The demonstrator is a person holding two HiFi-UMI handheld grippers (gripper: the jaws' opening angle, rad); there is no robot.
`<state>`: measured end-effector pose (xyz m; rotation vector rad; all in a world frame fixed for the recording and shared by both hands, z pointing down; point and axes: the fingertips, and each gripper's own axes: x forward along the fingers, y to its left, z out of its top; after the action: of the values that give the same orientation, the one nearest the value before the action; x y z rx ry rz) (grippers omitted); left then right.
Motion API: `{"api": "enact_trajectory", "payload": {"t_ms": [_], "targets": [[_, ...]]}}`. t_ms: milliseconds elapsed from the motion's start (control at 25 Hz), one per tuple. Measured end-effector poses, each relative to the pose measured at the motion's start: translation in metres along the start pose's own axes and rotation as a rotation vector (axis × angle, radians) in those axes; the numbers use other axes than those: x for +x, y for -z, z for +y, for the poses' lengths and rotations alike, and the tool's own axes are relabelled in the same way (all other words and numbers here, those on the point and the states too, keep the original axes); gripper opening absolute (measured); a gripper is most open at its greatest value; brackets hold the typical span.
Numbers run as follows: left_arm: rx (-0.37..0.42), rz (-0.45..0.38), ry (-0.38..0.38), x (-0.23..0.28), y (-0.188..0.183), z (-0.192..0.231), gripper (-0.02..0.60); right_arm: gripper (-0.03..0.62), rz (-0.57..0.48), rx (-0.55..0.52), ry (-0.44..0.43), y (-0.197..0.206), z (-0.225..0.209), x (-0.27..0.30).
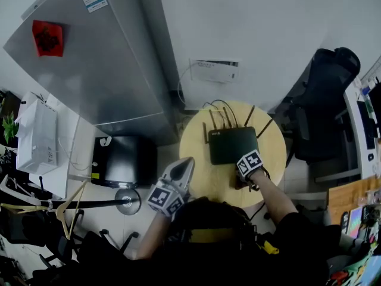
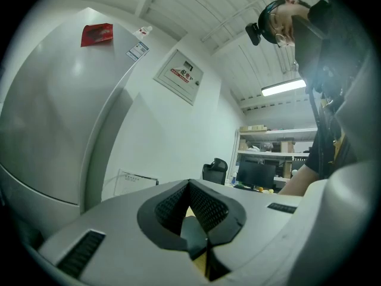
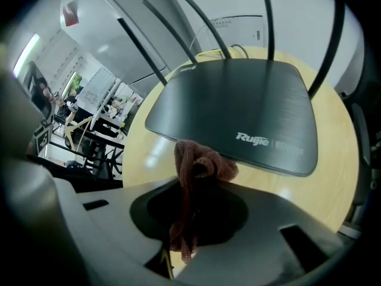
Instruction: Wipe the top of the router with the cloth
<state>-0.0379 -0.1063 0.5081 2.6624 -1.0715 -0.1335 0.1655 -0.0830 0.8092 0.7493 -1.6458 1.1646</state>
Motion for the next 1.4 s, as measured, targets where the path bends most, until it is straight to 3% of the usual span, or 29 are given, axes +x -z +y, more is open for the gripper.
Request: {"api": "enact_trajectory", "payload": {"t_ms": [600,1400], "targets": [[0.003,-0.006,0.008,-0.054,-0.009,0.050,-0.006,0.060,0.007,0.024,0.041,-0.028,0.046,0.020],[-0.001,-0.007,0.040,-0.066,-0.013,0.074,-0.006,0.060,-0.014,0.000,0.012,-0.045,0.096,0.039]]}}
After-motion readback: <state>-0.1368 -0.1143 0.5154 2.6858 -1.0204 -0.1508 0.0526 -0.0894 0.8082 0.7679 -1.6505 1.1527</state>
